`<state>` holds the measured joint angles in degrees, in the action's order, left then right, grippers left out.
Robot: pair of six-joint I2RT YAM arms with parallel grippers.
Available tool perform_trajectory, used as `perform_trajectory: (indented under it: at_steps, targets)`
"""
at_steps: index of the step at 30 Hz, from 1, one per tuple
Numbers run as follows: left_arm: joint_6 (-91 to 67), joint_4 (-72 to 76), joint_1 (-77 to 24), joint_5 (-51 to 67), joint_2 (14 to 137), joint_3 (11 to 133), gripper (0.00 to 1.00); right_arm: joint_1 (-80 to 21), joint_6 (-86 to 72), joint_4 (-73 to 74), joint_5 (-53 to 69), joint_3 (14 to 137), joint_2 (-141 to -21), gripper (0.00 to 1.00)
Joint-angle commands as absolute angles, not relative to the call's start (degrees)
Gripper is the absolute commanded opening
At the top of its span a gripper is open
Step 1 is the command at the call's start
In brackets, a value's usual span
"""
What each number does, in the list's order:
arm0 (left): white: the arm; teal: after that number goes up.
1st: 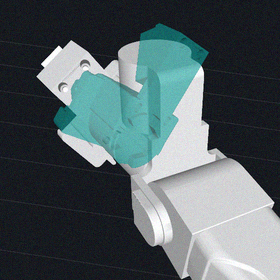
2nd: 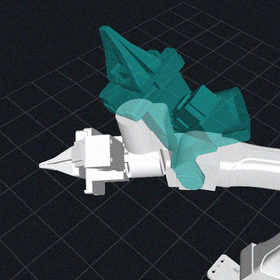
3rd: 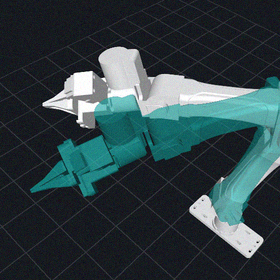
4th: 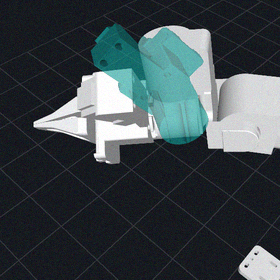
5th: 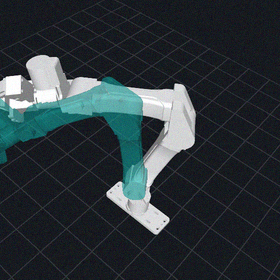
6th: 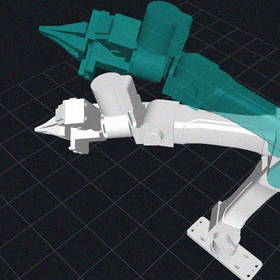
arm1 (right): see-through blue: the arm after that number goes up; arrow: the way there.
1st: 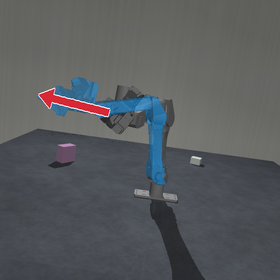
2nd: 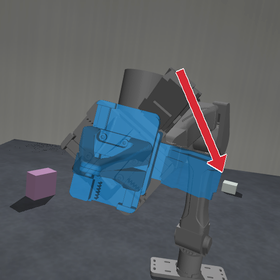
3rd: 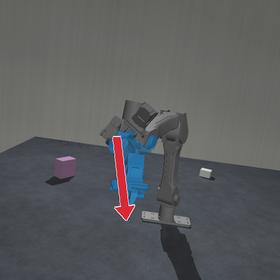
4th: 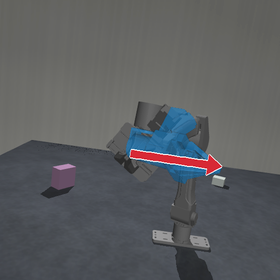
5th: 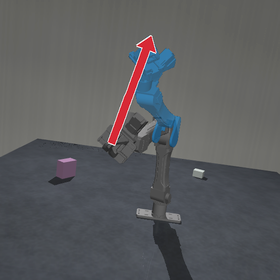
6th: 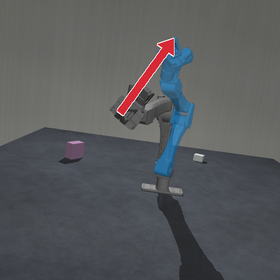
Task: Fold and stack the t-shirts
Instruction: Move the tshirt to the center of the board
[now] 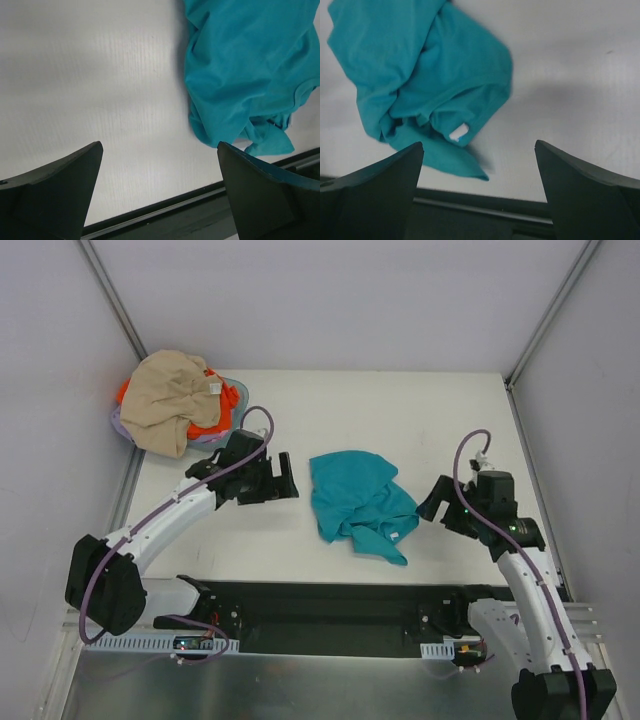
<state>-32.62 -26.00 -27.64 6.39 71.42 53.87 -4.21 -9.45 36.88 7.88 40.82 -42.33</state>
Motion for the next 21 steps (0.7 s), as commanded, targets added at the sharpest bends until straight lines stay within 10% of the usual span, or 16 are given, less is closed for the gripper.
perform_trajectory:
  at_steps: [1, 15, 21]
  targets:
    - [-33.84, -22.07, -30.49, 15.01, 74.00, 50.63, 0.99, -13.84, -10.99, 35.86, 20.22, 36.48, -43.41, 0.98]
    - [-33.84, -15.64, -31.38, 13.10, 70.49, 43.07, 0.99, -39.55, -10.20, 30.94, 0.35, 36.12, -66.69, 0.85]
    - [-34.63, -15.73, -31.29, 10.65, 66.02, 40.52, 0.99, -42.70, -9.32, 29.70, 0.35, 39.54, -70.23, 0.21]
